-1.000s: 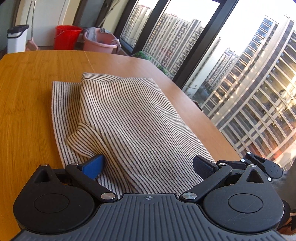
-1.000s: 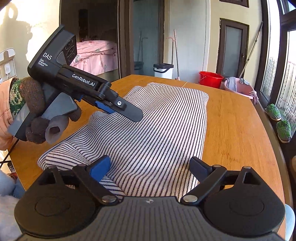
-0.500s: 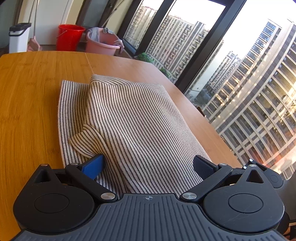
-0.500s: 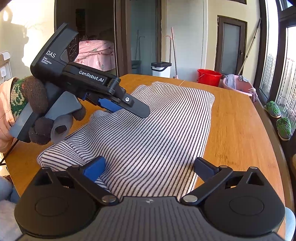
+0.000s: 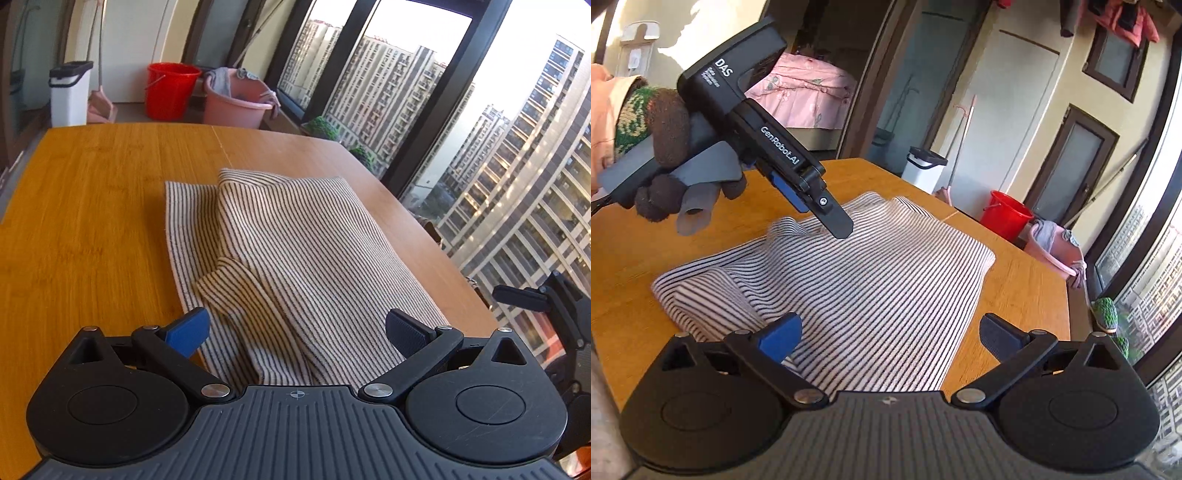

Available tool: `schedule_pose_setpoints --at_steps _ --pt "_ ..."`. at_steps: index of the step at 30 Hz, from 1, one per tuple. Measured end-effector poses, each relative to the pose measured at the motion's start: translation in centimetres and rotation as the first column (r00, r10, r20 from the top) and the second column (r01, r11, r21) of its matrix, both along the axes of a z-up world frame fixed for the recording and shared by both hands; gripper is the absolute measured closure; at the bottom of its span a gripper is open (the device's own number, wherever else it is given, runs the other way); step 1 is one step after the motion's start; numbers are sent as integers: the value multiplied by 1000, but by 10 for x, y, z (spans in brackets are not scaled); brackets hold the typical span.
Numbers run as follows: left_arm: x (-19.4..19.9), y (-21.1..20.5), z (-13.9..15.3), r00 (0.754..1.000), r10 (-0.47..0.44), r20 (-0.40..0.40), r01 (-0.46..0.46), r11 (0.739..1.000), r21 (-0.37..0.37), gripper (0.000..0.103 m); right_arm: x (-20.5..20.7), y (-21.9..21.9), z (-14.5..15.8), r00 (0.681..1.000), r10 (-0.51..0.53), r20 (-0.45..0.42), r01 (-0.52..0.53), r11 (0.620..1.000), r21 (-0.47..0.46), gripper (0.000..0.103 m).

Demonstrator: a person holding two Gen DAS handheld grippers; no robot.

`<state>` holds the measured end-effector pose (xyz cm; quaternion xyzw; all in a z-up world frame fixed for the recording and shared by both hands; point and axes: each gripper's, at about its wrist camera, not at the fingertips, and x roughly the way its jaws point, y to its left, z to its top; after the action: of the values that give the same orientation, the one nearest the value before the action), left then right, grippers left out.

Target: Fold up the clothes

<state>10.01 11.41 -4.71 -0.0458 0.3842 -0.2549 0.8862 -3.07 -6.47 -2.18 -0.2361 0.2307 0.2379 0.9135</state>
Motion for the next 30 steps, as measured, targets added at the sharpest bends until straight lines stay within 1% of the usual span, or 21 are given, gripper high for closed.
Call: schedule_pose_setpoints --at_steps 3,5,6,7,9,11,13,15,18,25,30 --pt "-23 7 17 996 1 86 -9 996 93 0 -22 9 15 991 135 -25 -135 991 -15 1" --pt "-37 9 25 991 -12 132 -6 991 135 0 -34 20 19 971 228 -67 -230 973 -25 1" --pt "-42 9 28 989 -20 149 -3 989 150 0 -38 26 18 959 269 -91 -273 962 -30 1" --pt "-45 9 29 986 -28 162 1 986 164 0 -40 31 15 949 296 -105 -302 952 -43 4" --pt "-48 6 30 983 -42 181 6 981 194 0 -45 42 9 929 346 -133 -357 932 -67 6" --pt "-48 -1 29 979 -48 196 3 975 222 0 -43 49 3 932 334 -143 -347 935 -73 10" --pt "-46 -7 27 977 -55 208 2 970 245 0 -34 51 -3 936 310 -166 -325 943 -69 18" --pt "-41 -11 25 976 -56 211 3 969 246 0 -30 56 -9 942 288 -174 -306 948 -85 20" --pt "-37 -11 24 975 -62 212 9 971 241 0 -27 63 -15 942 277 -190 -295 952 -76 21" --pt "-35 -8 21 977 -57 207 9 975 224 0 -27 76 -21 948 268 -170 -286 954 -89 21" --pt "-34 -4 19 978 -50 204 5 976 217 0 -8 77 -22 954 226 -195 -236 971 -26 21"
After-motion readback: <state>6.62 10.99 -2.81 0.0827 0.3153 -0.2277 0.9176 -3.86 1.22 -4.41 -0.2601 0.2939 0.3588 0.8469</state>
